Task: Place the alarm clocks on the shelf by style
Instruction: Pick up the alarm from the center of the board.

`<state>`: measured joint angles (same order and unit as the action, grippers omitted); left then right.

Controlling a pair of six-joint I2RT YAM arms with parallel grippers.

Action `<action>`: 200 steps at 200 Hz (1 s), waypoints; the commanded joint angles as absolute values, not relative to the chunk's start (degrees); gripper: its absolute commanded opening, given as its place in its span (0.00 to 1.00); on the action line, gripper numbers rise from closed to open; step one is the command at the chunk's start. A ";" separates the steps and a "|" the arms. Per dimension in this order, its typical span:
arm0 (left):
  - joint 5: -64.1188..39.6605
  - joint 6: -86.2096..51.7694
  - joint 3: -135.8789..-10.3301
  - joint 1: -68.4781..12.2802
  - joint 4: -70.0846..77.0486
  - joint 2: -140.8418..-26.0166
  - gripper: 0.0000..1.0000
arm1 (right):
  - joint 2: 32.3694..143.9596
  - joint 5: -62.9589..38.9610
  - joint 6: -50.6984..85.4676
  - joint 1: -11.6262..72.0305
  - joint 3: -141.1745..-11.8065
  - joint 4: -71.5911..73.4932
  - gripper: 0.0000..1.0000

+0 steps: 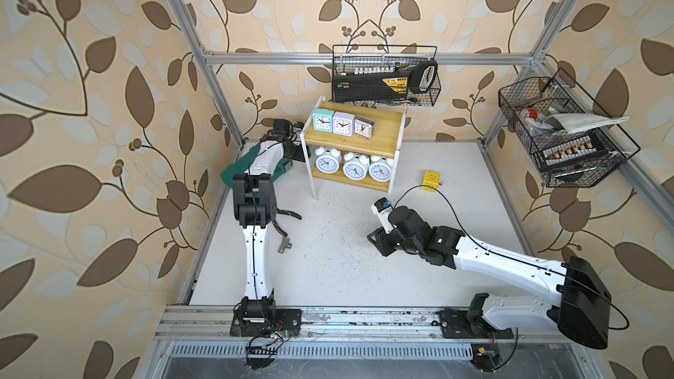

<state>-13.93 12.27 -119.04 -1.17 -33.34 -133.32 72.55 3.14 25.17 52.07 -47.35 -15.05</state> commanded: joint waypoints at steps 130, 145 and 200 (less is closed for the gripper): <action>-47.30 19.45 -79.13 4.74 -52.20 -71.56 0.24 | 68.99 3.69 37.68 51.98 -59.33 -20.59 0.54; -52.80 20.64 -77.96 3.66 -55.44 -70.25 0.24 | 70.04 3.06 40.06 52.03 -60.73 -18.80 0.62; -42.86 21.98 -69.90 -10.94 -50.74 -67.68 0.24 | 76.07 -2.37 58.52 52.18 -63.55 -8.47 0.77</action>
<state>-46.15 20.03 -72.23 -6.46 -52.97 -68.84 74.11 0.47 47.22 52.05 -63.13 -14.55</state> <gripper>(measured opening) 0.621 0.754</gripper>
